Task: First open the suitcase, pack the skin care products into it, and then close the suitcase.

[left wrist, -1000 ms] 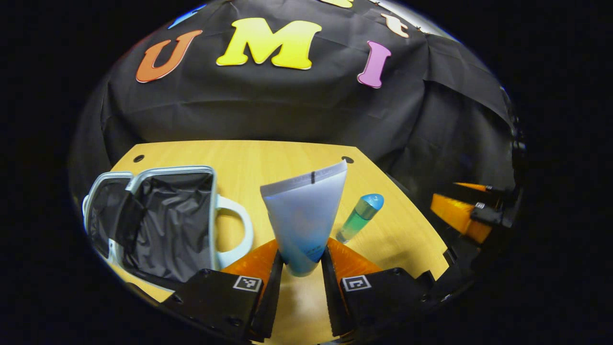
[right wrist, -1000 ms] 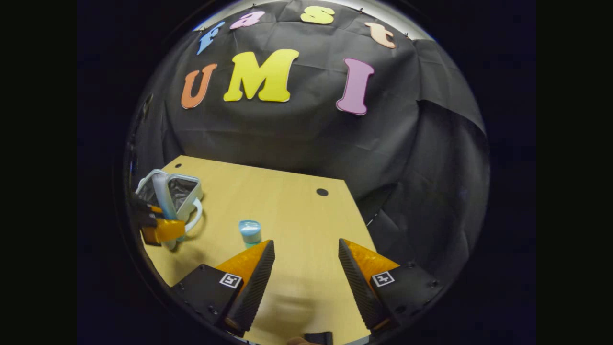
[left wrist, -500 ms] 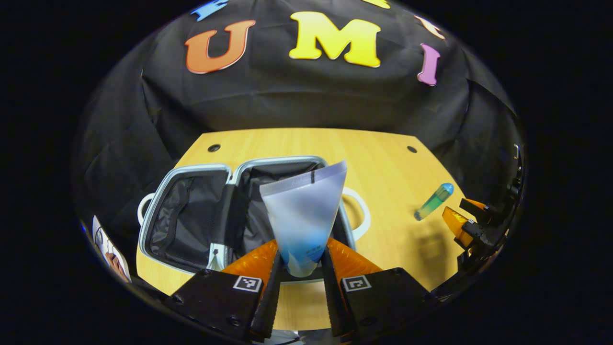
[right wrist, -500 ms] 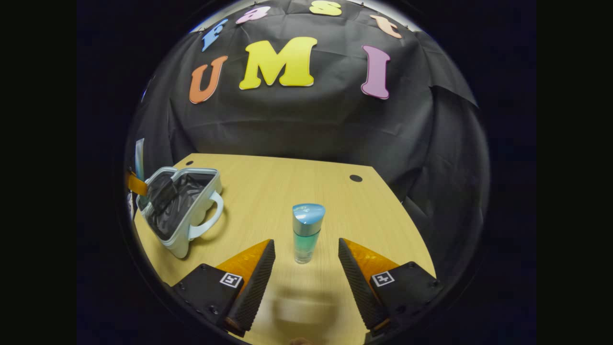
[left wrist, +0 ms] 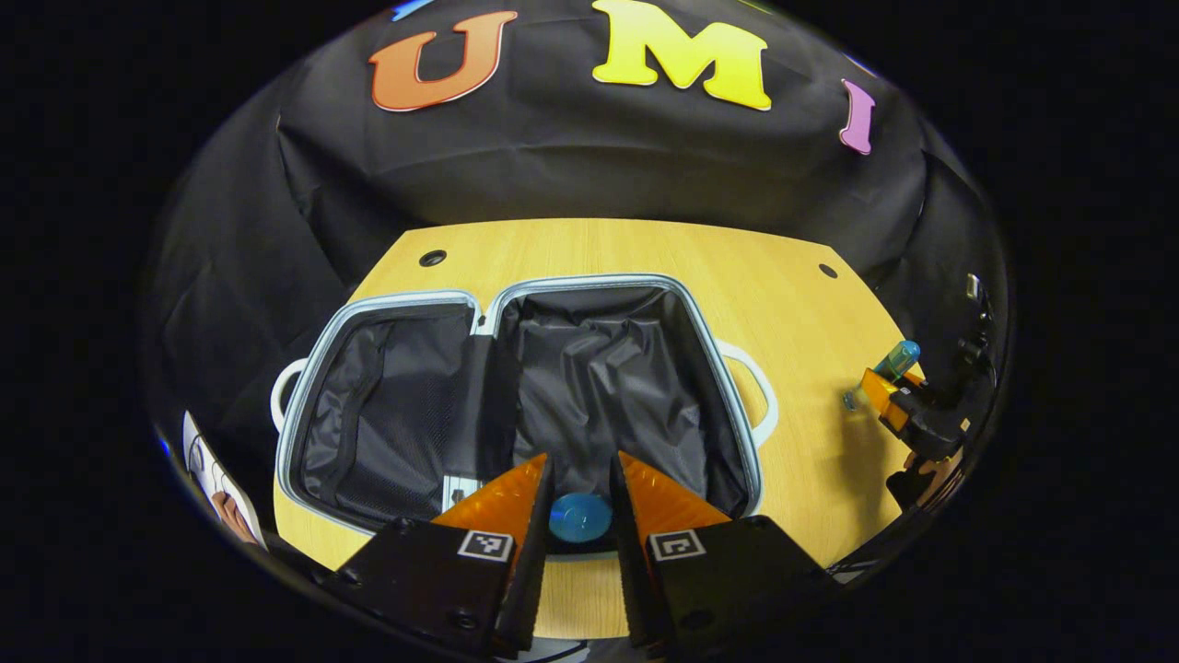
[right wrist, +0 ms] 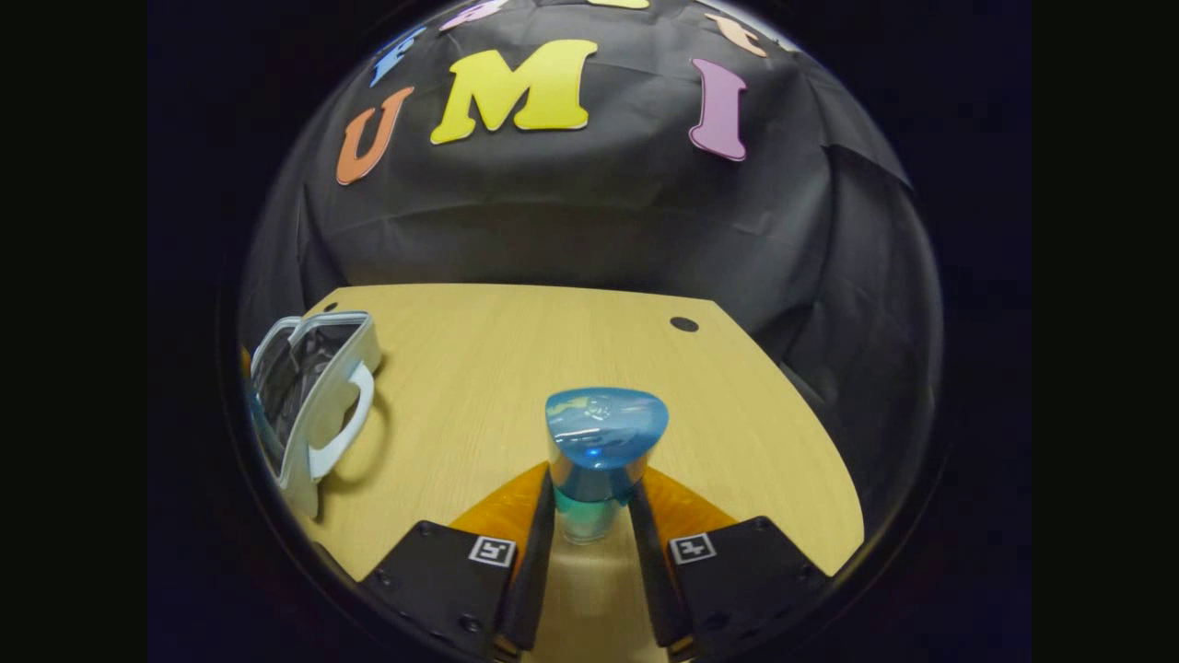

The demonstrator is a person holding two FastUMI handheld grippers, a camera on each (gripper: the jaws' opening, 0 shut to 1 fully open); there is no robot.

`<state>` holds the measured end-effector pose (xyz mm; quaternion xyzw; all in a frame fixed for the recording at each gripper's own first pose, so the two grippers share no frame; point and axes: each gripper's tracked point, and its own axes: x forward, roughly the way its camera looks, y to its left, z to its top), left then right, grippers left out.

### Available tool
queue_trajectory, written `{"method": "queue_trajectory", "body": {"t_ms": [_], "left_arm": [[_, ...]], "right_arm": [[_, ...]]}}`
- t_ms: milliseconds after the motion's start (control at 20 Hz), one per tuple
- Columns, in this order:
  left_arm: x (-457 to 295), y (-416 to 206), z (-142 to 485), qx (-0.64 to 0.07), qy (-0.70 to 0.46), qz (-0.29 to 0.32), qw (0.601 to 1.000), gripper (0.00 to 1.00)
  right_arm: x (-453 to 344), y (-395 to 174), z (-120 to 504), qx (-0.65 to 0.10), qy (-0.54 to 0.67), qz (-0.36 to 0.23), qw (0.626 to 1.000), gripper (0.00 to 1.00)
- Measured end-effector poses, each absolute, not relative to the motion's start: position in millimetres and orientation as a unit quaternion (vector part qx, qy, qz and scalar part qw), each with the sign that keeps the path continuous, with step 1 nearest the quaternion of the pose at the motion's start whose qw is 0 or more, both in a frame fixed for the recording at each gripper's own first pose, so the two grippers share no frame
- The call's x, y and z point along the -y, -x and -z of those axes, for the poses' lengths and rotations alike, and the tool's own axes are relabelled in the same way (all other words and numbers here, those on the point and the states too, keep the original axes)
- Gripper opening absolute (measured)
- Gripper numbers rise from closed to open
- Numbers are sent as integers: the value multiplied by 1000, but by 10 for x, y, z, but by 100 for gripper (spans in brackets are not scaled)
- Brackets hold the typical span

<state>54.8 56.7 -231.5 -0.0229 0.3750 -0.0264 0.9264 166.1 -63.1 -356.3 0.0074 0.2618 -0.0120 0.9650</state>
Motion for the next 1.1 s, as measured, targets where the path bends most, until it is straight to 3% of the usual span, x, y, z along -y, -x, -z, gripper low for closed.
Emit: {"method": "queue_trajectory", "body": {"t_ms": [50, 300, 450, 700, 750, 800, 900, 950, 1000, 1050, 1100], "left_arm": [[-587, -587, 2373, -380, 18, 25, 925, 38], [-785, -764, 2491, -395, 3, 18, 918, 37], [-880, -855, 2547, -395, -6, 21, 918, 37], [-996, -1165, 2746, -398, 10, 30, 917, 37], [-1005, -1184, 2767, -399, 20, 33, 916, 29], [-1000, -1180, 2755, -395, 35, 36, 917, 37], [-1004, -1133, 2676, -379, 67, 39, 922, 40], [-1003, -1088, 2661, -371, 78, 45, 924, 61], [-1015, -1038, 2646, -364, 85, 51, 926, 57], [-1038, -998, 2648, -357, 91, 57, 928, 67], [-1072, -950, 2650, -352, 95, 59, 929, 70]], "right_arm": [[620, -1651, 3570, -262, -7, 12, 965, 41], [562, -1609, 3543, -279, -8, 7, 960, 34], [527, -1553, 3294, -272, -12, 11, 962, 36], [-4, -1376, 2719, -273, -13, -30, 961, 36], [-144, -1349, 2605, -272, -9, -40, 961, 36], [-315, -1317, 2485, -271, -6, -54, 961, 36], [-687, -1239, 2306, -273, -11, -81, 959, 34], [-887, -1204, 2219, -275, -13, -95, 957, 36], [-1076, -1175, 2162, -277, -13, -108, 955, 35], [-1263, -1159, 2119, -280, -12, -120, 953, 36], [-1456, -1139, 2098, -284, -10, -132, 950, 36]]}}
